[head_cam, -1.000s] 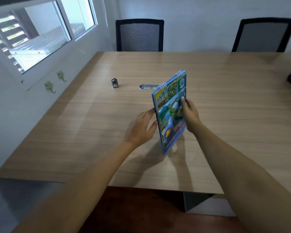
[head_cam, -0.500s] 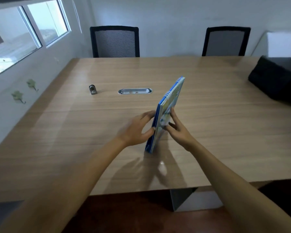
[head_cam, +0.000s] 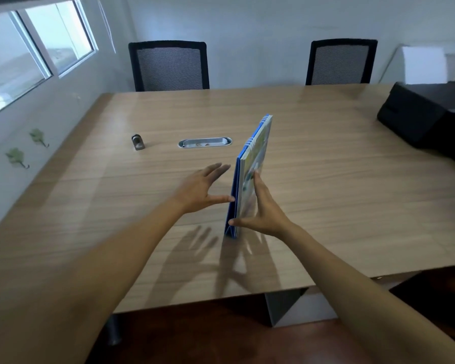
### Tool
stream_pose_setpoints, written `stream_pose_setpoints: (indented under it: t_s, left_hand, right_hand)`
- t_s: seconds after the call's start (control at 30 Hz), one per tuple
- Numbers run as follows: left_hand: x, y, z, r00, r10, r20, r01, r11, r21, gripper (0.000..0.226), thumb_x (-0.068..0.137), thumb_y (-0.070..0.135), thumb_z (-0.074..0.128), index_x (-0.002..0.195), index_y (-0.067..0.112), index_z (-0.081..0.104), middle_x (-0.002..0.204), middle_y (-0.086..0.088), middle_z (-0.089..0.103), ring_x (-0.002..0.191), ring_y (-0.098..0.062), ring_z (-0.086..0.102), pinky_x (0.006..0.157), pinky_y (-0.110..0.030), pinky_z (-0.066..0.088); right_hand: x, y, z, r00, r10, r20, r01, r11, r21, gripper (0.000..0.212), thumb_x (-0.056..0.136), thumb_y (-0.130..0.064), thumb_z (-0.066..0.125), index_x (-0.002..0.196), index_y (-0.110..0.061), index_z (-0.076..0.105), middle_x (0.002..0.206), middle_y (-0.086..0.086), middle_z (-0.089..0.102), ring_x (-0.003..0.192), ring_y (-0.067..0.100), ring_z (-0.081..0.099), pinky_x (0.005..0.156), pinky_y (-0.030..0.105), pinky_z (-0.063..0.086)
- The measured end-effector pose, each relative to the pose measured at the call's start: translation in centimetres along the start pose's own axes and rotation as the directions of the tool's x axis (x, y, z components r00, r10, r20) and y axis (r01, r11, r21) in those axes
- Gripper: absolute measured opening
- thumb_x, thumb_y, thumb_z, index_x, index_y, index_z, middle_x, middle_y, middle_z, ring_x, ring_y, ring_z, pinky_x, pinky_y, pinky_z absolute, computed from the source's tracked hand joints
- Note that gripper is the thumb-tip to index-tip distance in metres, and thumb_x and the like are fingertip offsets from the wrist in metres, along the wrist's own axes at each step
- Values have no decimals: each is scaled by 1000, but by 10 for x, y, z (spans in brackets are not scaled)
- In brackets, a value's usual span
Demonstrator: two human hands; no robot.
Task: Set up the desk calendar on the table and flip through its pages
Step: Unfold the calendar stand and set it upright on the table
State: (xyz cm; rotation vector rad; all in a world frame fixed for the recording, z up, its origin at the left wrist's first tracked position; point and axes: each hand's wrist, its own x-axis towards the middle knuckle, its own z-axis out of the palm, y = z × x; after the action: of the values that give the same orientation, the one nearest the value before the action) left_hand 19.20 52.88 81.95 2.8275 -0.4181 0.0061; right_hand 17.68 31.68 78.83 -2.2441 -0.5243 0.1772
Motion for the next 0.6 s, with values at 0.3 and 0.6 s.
stream_pose_setpoints:
  t_s: [0.3, 0.6]
  left_hand:
    - [-1, -11, 9, 997, 70, -13, -68, 993, 92, 103, 63, 87, 16, 152, 34, 12, 161, 5, 17, 143, -25, 31, 110, -40, 34]
    - [3, -5, 15, 991, 121, -64, -118, 992, 38, 85, 78, 69, 24, 152, 32, 7, 162, 4, 13, 143, -25, 31, 110, -41, 36]
  right_hand:
    - [4, 3, 15, 985, -27, -172, 27, 1000, -2, 118, 73, -34, 80, 154, -19, -5, 163, -2, 3, 151, 16, 6, 111, 25, 25]
    - [-5, 17, 0, 988, 15, -154, -23, 998, -52, 100, 79, -17, 65, 145, -52, -1, 160, -9, 22, 137, 19, 44, 96, 46, 53]
